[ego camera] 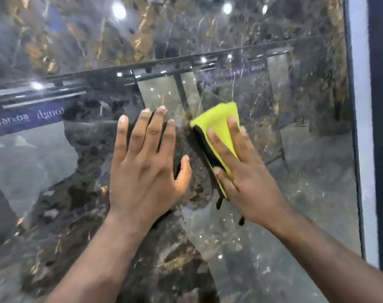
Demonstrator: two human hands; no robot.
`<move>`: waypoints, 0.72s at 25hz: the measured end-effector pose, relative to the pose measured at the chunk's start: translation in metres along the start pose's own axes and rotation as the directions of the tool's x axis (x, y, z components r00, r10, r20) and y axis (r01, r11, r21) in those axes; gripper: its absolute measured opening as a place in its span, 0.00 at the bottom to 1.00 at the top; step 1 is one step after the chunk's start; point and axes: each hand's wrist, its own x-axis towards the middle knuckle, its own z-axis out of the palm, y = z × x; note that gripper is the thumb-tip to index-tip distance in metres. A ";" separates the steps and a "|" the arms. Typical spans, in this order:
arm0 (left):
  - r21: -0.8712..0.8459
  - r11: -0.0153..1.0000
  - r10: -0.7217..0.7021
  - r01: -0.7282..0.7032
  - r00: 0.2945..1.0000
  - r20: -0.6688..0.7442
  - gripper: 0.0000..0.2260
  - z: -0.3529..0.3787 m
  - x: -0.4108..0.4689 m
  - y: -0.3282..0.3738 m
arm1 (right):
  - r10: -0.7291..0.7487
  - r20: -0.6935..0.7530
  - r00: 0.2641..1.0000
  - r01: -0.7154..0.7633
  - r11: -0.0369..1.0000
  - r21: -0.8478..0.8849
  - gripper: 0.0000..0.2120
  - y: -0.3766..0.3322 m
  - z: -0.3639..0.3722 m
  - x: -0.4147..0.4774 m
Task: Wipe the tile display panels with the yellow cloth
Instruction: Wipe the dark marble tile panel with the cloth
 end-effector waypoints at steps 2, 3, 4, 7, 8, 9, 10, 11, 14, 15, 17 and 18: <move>-0.010 1.000 0.001 -0.001 1.000 -0.003 0.29 0.009 0.011 0.016 | 0.043 -0.033 0.999 -0.043 0.999 0.003 0.33 0.036 -0.008 -0.003; -0.004 1.000 0.006 -0.006 1.000 0.016 0.30 0.012 0.014 0.022 | 0.105 -0.068 0.992 -0.102 0.994 0.048 0.34 0.052 -0.015 0.011; 0.011 1.000 0.016 -0.017 0.999 0.047 0.32 0.014 0.016 0.028 | 0.162 -0.093 0.982 -0.154 0.984 0.085 0.35 0.066 -0.023 0.030; 0.070 0.996 0.046 -0.054 0.992 0.119 0.36 0.023 0.013 0.034 | 0.178 -0.117 0.977 -0.164 0.979 0.123 0.37 0.070 -0.022 0.058; 0.085 0.995 0.048 -0.060 0.990 0.131 0.37 0.025 0.013 0.034 | 0.133 -0.093 0.987 -0.123 0.986 0.111 0.37 0.068 -0.015 0.049; 0.093 0.994 0.048 -0.062 0.989 0.140 0.38 0.025 0.012 0.033 | 0.087 -0.045 0.995 -0.083 0.993 0.085 0.36 0.066 -0.009 0.030; 0.093 0.994 0.049 -0.063 0.988 0.147 0.38 0.024 0.011 0.033 | 0.064 0.002 0.998 -0.064 0.996 0.069 0.36 0.070 -0.005 0.010; 0.091 0.994 0.051 -0.065 0.987 0.151 0.38 0.025 0.011 0.033 | 0.093 0.028 0.995 -0.095 0.993 0.068 0.36 0.080 -0.006 -0.004; 0.079 0.994 0.058 -0.073 0.983 0.175 0.39 0.024 0.011 0.034 | 0.371 -0.030 0.928 -0.357 0.910 0.209 0.38 0.105 -0.017 0.016; 0.074 0.995 0.056 -0.070 0.982 0.178 0.39 0.023 0.010 0.033 | 0.419 -0.054 0.907 -0.395 0.886 0.241 0.38 0.103 -0.022 0.031; 0.060 0.996 0.058 -0.069 0.984 0.167 0.39 0.023 0.010 0.033 | 0.346 -0.042 0.937 -0.327 0.915 0.236 0.35 0.080 -0.025 0.045; 0.056 0.996 0.063 -0.073 0.984 0.165 0.39 0.022 0.010 0.034 | 0.279 -0.019 0.960 -0.270 0.941 0.203 0.33 0.065 -0.020 0.036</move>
